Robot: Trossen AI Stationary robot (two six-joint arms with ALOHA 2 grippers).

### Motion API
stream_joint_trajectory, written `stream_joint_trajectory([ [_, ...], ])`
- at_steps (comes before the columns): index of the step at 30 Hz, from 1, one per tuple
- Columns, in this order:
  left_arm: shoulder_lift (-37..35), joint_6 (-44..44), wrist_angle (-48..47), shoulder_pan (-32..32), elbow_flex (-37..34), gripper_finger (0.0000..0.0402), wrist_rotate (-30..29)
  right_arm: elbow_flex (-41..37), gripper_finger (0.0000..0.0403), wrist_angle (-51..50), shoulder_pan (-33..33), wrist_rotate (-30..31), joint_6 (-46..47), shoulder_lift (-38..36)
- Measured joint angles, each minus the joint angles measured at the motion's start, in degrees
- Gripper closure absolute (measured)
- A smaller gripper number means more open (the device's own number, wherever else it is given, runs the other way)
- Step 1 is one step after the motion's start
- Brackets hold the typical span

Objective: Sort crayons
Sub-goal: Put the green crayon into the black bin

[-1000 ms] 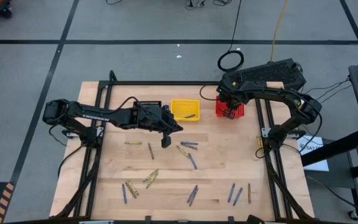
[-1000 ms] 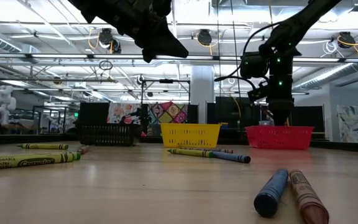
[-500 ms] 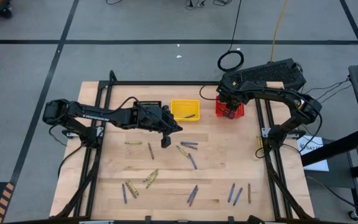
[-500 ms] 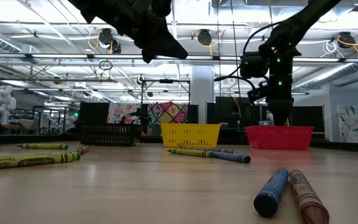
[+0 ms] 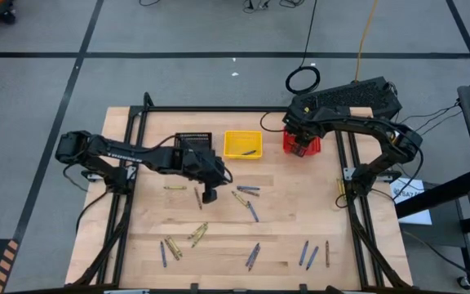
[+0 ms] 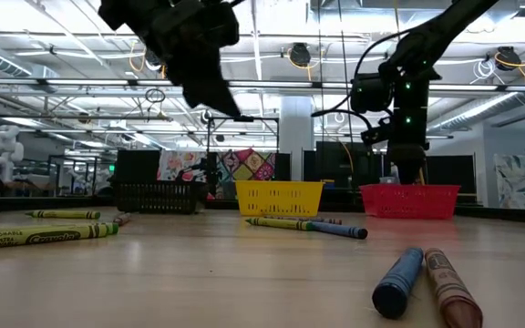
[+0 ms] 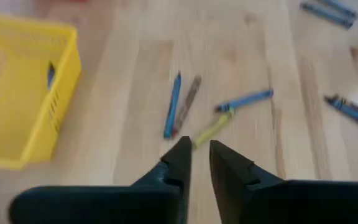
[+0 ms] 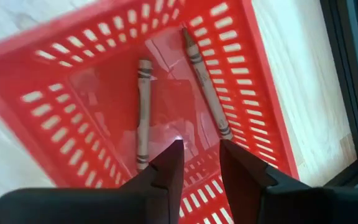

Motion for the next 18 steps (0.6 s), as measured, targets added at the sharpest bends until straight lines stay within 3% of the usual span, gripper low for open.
stream_joint_trajectory([
  [9, -0.02, -12.05, -16.98, -4.35, 0.00, 0.0315, 0.06, 3.70, 0.0312, -2.39, 3.77, 0.00, 3.16, 0.00],
  [18, -0.02, -21.63, -19.22, -9.82, 0.00, 0.0315, -0.38, 8.28, 0.0312, -9.50, 6.80, -0.24, 9.85, 0.00],
])
